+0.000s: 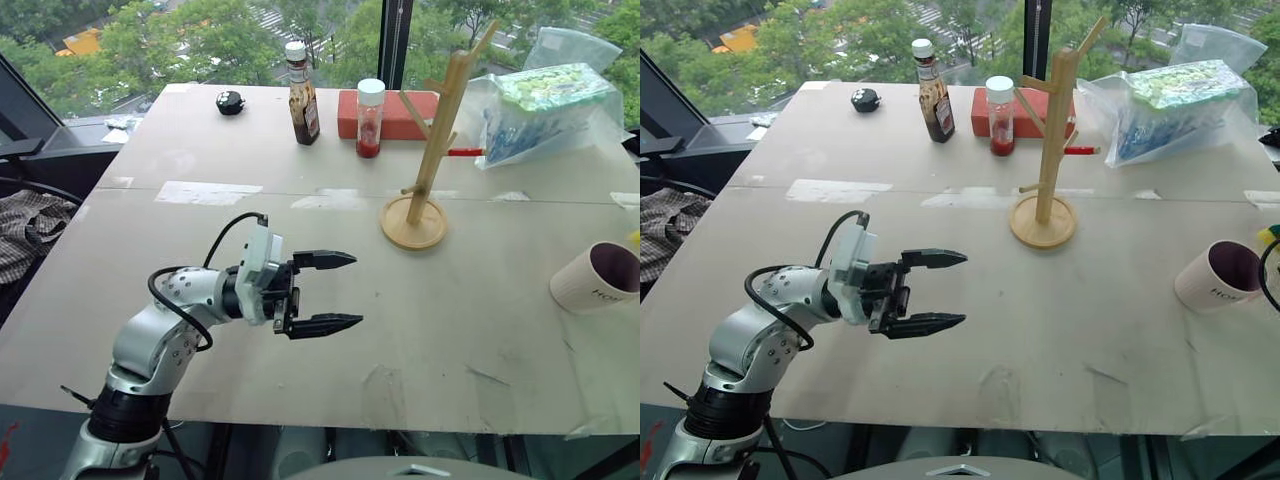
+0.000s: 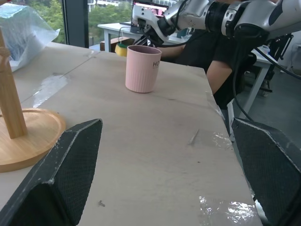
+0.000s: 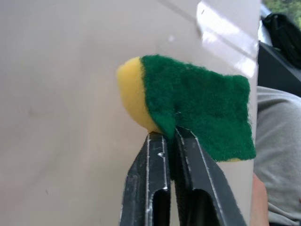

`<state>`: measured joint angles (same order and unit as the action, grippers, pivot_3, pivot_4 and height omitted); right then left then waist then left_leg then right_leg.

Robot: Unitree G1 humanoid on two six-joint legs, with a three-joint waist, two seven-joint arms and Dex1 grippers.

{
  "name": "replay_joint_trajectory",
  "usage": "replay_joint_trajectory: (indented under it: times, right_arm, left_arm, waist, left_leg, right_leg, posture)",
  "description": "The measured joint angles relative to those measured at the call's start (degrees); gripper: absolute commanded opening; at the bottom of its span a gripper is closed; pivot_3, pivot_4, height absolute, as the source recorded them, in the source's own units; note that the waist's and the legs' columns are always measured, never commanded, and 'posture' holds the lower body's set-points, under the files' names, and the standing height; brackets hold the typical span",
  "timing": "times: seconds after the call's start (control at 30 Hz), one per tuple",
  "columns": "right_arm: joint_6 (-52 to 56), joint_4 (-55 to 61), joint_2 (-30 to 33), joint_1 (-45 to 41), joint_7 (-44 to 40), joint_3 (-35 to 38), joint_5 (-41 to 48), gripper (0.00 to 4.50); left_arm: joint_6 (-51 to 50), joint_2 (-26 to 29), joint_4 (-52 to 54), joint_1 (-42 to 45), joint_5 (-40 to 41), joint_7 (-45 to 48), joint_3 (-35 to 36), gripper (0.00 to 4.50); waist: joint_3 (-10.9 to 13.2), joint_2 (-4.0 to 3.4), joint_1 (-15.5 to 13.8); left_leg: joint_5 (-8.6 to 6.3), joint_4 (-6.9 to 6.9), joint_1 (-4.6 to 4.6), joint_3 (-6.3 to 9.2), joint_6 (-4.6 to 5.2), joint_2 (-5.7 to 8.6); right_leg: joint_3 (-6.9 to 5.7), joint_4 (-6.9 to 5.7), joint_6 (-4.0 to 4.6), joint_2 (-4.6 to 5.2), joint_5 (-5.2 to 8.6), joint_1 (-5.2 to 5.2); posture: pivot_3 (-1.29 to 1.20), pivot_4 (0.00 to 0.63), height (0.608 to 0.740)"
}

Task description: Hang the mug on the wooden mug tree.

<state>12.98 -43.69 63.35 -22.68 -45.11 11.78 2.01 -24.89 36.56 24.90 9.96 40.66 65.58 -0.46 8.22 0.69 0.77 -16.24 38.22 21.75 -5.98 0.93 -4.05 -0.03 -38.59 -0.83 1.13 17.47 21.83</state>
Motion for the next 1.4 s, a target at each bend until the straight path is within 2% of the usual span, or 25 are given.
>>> replay_joint_trajectory:
  times: [0.13,0.2,0.27,0.3,0.33,0.37,0.4,0.43,0.5,0.53,0.57,0.67,0.83,1.13,1.4]
  right_arm:
    - [-3.2,-2.5,0.5,-1.3,-0.5,-0.7,-1.0,3.21]
    - [-3.3,-1.4,1.6,0.3,-0.8,0.6,-0.4,3.21]
    - [-2.8,3.9,3.3,8.0,-3.3,6.8,3.1,3.21]
    - [-2.6,4.9,3.4,9.2,-3.7,8.1,3.7,3.21]
    - [0.9,12.2,3.0,17.8,-4.9,16.2,6.3,3.21]
    - [1.9,13.8,2.8,19.3,-5.3,17.8,7.0,3.21]
    - [4.4,17.9,1.9,23.4,-5.6,22.5,7.7,3.21]
    - [9.7,28.3,-2.4,31.0,-4.7,30.9,8.8,3.21]
    - [16.8,42.9,-10.2,37.6,-3.5,37.8,11.4,3.21]
    - [21.8,53.4,-16.9,42.3,-1.0,41.9,13.2,3.21]
    - [25.1,60.3,-21.9,44.6,0.6,43.1,15.1,3.21]
    - [32.5,71.4,-29.6,46.9,5.0,44.4,19.0,3.21]
    - [36.2,77.1,-34.0,46.8,10.4,42.6,21.2,3.21]
    - [30.6,70.4,-35.6,40.1,17.0,33.7,19.7,3.21]
    - [25.6,63.1,-35.0,38.3,19.4,31.4,17.8,3.21]
  left_arm:
    - [-0.2,-0.1,1.6,-1.2,0.1,-1.4,-0.1,4.5]
    - [-0.3,-0.2,1.7,-1.1,0.1,-1.7,-0.2,4.5]
    - [-0.4,-0.3,1.5,-0.7,0.0,-1.6,-0.5,4.5]
    - [-0.4,-0.4,1.5,-0.7,0.0,-1.6,-0.4,4.5]
    - [-0.3,-0.7,1.0,0.5,0.0,-1.4,-1.0,4.5]
    - [-0.2,-0.7,0.9,0.5,0.0,-1.3,-1.0,4.5]
    - [-0.1,-0.9,0.4,1.0,0.0,-0.9,-1.5,4.5]
    - [0.2,-1.1,-0.4,1.9,-0.1,-0.4,-2.1,4.5]
    - [0.5,-1.6,-2.0,2.3,-0.3,0.4,-2.4,4.5]
    - [0.7,-2.3,-3.5,3.5,-0.6,1.1,-3.3,4.5]
    - [1.1,-2.4,-4.4,4.0,-0.8,1.7,-3.6,4.5]
    - [1.7,-2.9,-6.4,6.4,-1.2,3.5,-4.8,4.5]
    - [2.1,-3.2,-8.6,9.3,-1.4,6.6,-6.4,4.5]
    - [2.1,-3.2,-8.9,9.6,-2.2,7.6,-6.5,4.5]
    - [2.6,-2.1,-7.4,5.2,-2.2,6.7,-4.9,4.5]
  waist:
    - [0.0,-0.06,0.0]
    - [0.0,-0.07,-0.2]
    - [0.0,-0.09,-1.0]
    - [0.0,-0.09,-1.0]
    - [0.0,-0.14,-1.6]
    - [0.0,-0.13,-1.5]
    - [0.0,-0.16,-1.5]
    - [0.0,-0.16,-1.8]
    - [-0.2,-0.08,-1.7]
    - [-0.2,-0.11,-1.6]
    - [-0.2,-0.14,-1.5]
    - [-0.2,-0.19,-0.5]
    - [-0.2,-0.16,0.2]
    - [-0.2,-0.17,-0.2]
    - [-0.2,-0.18,-0.1]
  left_leg:
    - [0.0,0.01,-0.07,-0.09,0.0,-0.01]
    - [0.0,0.01,-0.06,-0.08,0.0,-0.01]
    - [0.0,0.02,-0.02,-0.07,-0.01,-0.02]
    - [0.0,0.02,-0.02,-0.08,0.0,-0.02]
    - [0.0,-0.02,0.01,-0.06,-0.01,0.0]
    - [-0.01,-0.01,-0.01,-0.06,-0.01,-0.01]
    - [-0.01,-0.01,-0.01,-0.11,-0.02,-0.01]
    - [-0.01,-0.13,-0.01,-0.05,-0.02,-0.01]
    - [-0.14,-0.09,0.02,0.18,-0.25,-0.15]
    - [-0.14,-0.15,0.02,0.16,-0.25,-0.13]
    - [-0.17,-0.1,0.0,0.25,-0.31,-0.14]
    - [-0.19,-0.09,-0.07,0.13,-0.27,0.02]
    - [-0.25,-0.05,-0.2,0.14,-0.14,0.08]
    - [-0.25,0.03,-0.04,0.15,-0.14,0.09]
    - [-0.26,-0.02,-0.05,0.09,-0.14,0.06]
  right_leg:
    - [0.09,-0.09,0.0,0.01,0.0,0.0]
    - [0.06,-0.11,-0.01,0.02,0.0,0.0]
    - [-0.01,-0.07,-0.03,0.01,0.01,-0.01]
    - [0.0,-0.06,-0.03,0.01,0.01,-0.01]
    - [-0.03,-0.02,-0.06,0.03,0.03,-0.01]
    - [-0.01,0.0,-0.07,0.0,0.04,-0.03]
    - [0.07,-0.01,-0.07,-0.01,0.03,-0.02]
    - [-0.02,0.04,-0.08,0.0,0.04,-0.02]
    - [0.0,0.05,-0.13,-0.12,0.07,-0.07]
    - [0.02,0.03,-0.13,-0.09,0.07,-0.04]
    - [0.02,-0.01,-0.13,-0.11,0.08,-0.06]
    - [0.24,-0.19,-0.13,-0.14,0.07,-0.06]
    - [0.4,-0.27,-0.14,-0.27,0.06,-0.06]
    - [0.62,-0.17,-0.13,-0.39,0.07,0.0]
    - [0.7,-0.14,-0.15,-0.38,0.09,0.04]
  posture:
    - [0.0,0.15,0.74]
    - [0.0,0.15,0.74]
    - [0.0,0.15,0.74]
    - [0.0,0.15,0.74]
    - [0.0,0.15,0.74]
    - [0.0,0.15,0.74]
    - [0.0,0.15,0.74]
    - [0.0,0.15,0.74]
    - [0.0,0.15,0.74]
    - [0.0,0.15,0.74]
    - [0.0,0.15,0.74]
    - [0.0,0.15,0.74]
    - [0.0,0.15,0.74]
    - [0.0,0.15,0.74]
    - [0.0,0.15,0.74]
